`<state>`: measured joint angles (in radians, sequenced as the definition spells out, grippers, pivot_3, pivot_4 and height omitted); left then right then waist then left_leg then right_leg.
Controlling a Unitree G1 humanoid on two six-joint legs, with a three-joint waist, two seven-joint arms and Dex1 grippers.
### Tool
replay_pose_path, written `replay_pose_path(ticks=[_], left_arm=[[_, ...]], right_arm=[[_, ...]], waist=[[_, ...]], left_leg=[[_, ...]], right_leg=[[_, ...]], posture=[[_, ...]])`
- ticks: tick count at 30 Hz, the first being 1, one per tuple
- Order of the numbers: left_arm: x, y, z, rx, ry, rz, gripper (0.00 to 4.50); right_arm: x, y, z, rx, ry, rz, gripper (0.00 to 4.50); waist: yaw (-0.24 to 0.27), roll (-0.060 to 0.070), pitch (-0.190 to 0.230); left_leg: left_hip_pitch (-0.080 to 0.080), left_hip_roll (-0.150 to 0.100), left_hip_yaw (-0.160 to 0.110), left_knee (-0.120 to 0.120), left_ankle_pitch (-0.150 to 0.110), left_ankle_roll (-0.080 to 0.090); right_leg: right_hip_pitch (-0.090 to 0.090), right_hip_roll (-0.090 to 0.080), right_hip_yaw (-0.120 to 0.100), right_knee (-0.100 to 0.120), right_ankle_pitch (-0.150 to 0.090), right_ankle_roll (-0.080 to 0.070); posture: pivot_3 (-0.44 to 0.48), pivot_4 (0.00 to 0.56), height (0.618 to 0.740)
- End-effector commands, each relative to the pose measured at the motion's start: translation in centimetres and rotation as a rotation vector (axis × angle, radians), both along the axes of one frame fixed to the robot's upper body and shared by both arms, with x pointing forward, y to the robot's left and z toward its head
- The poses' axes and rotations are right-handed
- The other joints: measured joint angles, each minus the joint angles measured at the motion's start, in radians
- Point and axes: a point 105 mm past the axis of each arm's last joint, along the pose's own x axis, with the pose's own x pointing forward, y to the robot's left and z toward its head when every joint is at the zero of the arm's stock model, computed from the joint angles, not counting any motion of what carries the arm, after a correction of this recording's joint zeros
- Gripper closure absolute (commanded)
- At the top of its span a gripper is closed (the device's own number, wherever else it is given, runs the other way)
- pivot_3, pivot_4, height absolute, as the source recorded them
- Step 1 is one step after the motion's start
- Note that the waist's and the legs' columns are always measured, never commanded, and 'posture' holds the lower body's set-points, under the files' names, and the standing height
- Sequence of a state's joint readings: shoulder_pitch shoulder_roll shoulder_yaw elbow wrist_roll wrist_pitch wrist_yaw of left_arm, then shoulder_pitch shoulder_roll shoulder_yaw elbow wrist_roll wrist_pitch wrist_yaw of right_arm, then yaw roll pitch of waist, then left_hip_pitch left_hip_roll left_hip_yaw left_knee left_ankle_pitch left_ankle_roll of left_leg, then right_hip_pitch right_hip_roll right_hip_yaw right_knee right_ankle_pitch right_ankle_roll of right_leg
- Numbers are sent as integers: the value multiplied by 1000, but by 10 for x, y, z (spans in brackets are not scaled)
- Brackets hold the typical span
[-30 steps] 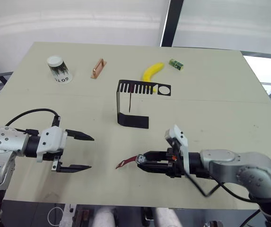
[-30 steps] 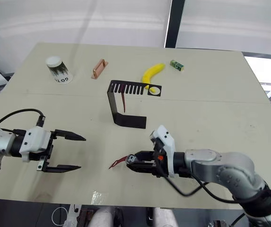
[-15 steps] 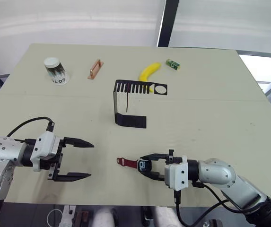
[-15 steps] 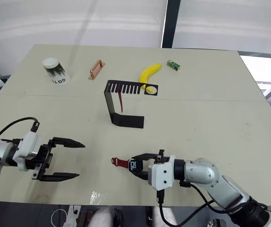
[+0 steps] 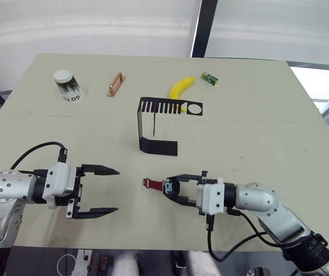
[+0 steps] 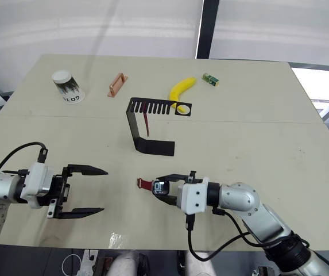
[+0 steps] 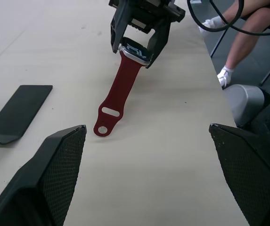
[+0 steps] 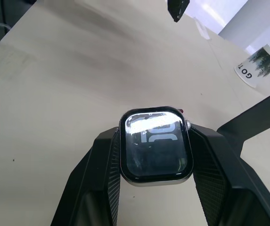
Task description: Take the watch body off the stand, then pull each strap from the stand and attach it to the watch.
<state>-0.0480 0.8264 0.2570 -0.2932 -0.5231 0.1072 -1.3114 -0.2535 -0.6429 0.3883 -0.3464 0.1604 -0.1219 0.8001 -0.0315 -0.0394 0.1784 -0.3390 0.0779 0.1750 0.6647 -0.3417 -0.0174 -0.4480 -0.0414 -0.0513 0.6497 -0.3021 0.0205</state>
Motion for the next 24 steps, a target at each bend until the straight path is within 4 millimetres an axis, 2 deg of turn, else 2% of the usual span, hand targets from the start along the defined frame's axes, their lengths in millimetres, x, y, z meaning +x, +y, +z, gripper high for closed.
replay_pose_path(ticks=[1, 5, 11, 15, 22, 24], left_arm=[[5, -10, 11, -20, -126, 17, 0], [5, -20, 4, 34, -215, -17, 0], [5, -40, -5, 64, -284, -55, 0], [4, -52, -7, 42, -292, -38, 0], [13, -61, -17, 68, -306, 17, 0], [15, -65, -19, 62, -302, 19, 494]], right_arm=[[-4, 3, 10, 125, 355, 8, 2893], [-6, 6, 7, 191, 743, -26, 2893], [-3, 7, 7, 219, 946, -105, 2893], [-2, 8, 8, 240, 1014, -136, 2893], [-4, 10, 11, 246, 1047, -137, 2893], [-6, 12, 12, 243, 1062, -126, 2893]], waist=[[2, 0, 0], [1, 0, 0], [1, 0, 0], [1, 0, 0], [1, 0, 0], [2, 0, 0]], left_leg=[[1, 0, 0, 0, 0, 0], [1, 0, -1, 0, 0, 1], [1, 0, -1, 0, 0, 0], [1, 0, -1, 0, 0, 0], [1, 0, -1, 0, 0, 0], [1, 0, -1, -1, 0, 0]], right_leg=[[0, 0, 0, 2, 0, 0], [0, -1, 0, 3, 0, -1], [0, -1, 0, 3, -1, -1], [0, -1, 0, 3, -1, -1], [0, 0, 0, 3, -1, -1], [0, -1, 0, 3, -1, -1]], posture=[[0, 150, 729], [0, 150, 729], [0, 150, 729], [0, 150, 729], [0, 150, 729], [0, 150, 729]])
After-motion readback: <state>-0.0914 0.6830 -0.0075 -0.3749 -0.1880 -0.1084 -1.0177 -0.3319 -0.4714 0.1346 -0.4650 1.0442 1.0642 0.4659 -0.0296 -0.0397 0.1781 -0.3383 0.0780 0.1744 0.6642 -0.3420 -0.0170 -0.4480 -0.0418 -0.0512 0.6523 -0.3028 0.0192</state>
